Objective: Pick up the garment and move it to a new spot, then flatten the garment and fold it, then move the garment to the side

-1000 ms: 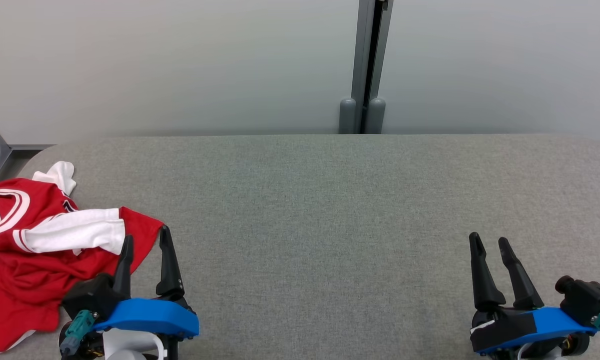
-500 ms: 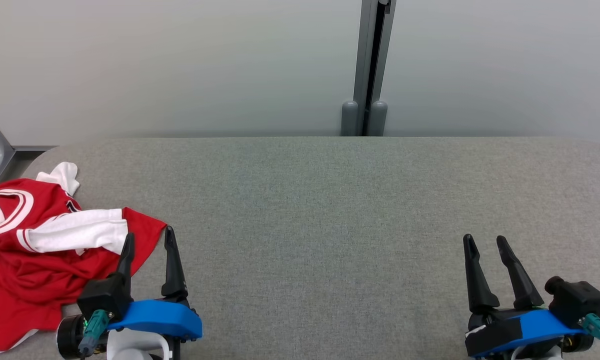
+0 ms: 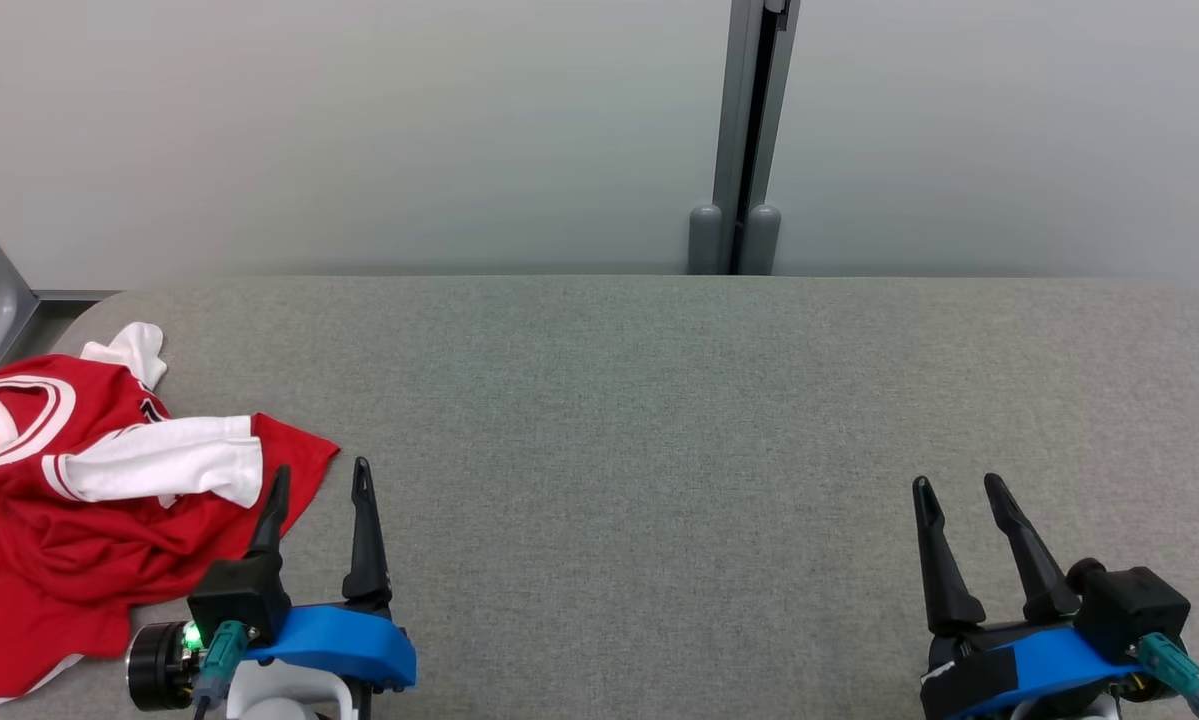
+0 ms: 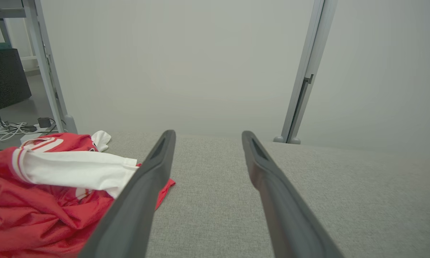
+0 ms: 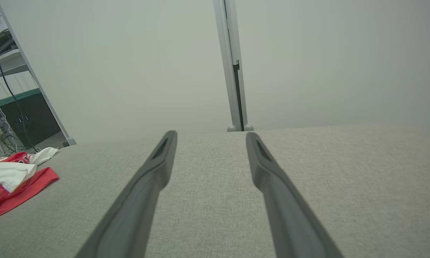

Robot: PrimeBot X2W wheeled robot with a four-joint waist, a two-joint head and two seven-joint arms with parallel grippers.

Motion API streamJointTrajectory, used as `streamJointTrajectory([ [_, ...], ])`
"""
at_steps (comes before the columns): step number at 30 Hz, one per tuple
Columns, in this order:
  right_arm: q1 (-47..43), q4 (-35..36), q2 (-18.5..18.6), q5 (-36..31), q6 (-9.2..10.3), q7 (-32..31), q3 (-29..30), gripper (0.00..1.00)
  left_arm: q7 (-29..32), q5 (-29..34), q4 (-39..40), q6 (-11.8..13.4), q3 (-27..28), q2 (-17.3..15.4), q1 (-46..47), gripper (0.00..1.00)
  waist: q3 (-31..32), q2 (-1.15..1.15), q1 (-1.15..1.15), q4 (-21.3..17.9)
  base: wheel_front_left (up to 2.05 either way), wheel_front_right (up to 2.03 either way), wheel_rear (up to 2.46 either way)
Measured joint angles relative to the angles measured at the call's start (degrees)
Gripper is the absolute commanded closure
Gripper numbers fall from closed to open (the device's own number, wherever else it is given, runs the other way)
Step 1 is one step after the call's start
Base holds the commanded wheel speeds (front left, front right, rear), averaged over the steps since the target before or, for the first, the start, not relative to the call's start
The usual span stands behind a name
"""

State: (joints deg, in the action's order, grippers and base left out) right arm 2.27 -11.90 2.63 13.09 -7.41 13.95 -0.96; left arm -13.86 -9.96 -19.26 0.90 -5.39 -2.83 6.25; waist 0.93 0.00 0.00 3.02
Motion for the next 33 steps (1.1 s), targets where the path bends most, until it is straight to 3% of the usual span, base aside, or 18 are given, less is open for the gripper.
streamJointTrajectory([
  [10,-0.06,-0.69,0.03,-3.97,-0.01,1.1,0.63,0.0,-1.13,2.79,-2.3,0.79,0.01,-0.03,0.86,0.0,0.1,0.0,0.0,0.17,0.0,0.0,0.0],
  [33,-0.07,-3.58,0.04,-3.34,-0.01,1.1,1.75,0.0,-1.12,0.93,-4.88,1.67,-0.29,-0.42,1.27,0.0,0.41,0.0,0.0,0.68,0.0,0.0,0.0],
])
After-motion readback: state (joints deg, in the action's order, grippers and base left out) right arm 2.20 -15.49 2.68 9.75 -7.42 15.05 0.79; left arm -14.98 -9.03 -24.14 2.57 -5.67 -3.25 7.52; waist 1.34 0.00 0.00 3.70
